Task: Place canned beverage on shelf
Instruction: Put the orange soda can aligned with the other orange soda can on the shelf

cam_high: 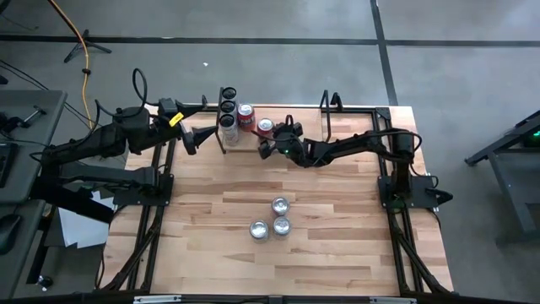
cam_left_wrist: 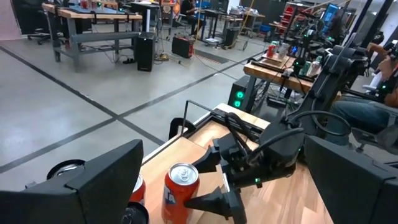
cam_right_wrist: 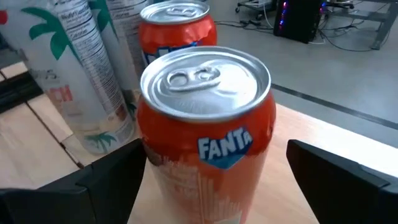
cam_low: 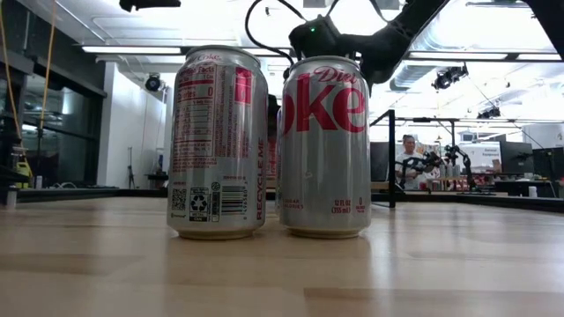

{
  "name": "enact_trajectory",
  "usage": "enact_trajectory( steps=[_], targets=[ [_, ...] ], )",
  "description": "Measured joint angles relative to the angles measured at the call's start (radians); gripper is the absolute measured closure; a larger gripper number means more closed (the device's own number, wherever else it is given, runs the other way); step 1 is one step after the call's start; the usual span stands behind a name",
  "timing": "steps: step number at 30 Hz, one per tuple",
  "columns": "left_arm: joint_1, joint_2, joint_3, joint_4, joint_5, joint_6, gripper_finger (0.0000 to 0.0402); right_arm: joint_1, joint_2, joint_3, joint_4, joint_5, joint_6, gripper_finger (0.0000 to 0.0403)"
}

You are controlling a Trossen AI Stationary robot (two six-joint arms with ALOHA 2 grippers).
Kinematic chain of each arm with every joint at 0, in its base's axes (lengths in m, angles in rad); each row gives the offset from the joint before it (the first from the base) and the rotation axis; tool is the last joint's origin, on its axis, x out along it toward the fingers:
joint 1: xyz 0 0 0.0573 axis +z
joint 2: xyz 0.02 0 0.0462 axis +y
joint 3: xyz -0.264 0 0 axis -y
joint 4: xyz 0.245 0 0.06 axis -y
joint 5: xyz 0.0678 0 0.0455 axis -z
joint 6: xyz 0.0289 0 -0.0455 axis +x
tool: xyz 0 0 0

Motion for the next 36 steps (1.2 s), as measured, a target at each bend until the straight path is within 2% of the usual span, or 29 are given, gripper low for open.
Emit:
enact_trajectory(
  steps=[5, 14, 17, 23, 30, 33, 36],
  targets=[
    [0.0, 0.0, 0.0, 0.0, 0.0, 0.0, 0.0002, -0.024, 0.0, 0.0, 0.017, -0.019, 0.003, 0.0047],
    [0.0, 0.0, 0.0, 0.0, 0.001, 0.0, 0.0002, -0.05, 0.0, 0.0, 0.034, -0.087, 0.022, 0.0128],
    [0.0, 0.0, 0.0, -0.001, 0.002, -0.001, 0.0002, -0.053, -0.015, 0.0, 0.017, -0.133, -0.037, 0.013],
    [-0.001, -0.001, 0.0, -0.017, 0.023, -0.001, 0.0002, -0.117, -0.112, -0.001, -0.118, -0.374, -0.195, 0.013],
    [-0.002, -0.001, 0.0, -0.083, 0.029, -0.065, 0.0002, -0.247, -0.136, -0.001, -0.095, -0.796, -0.28, 0.013],
    [-0.002, -0.001, 0.0, -0.087, 0.029, -0.1, 0.0002, -0.277, -0.116, -0.001, -0.09, -0.917, -0.325, 0.013],
    [-0.002, -0.001, 0.0, -0.077, 0.029, -0.117, 0.0002, -0.286, -0.086, -0.001, -0.08, -0.97, -0.381, 0.013]
  ],
)
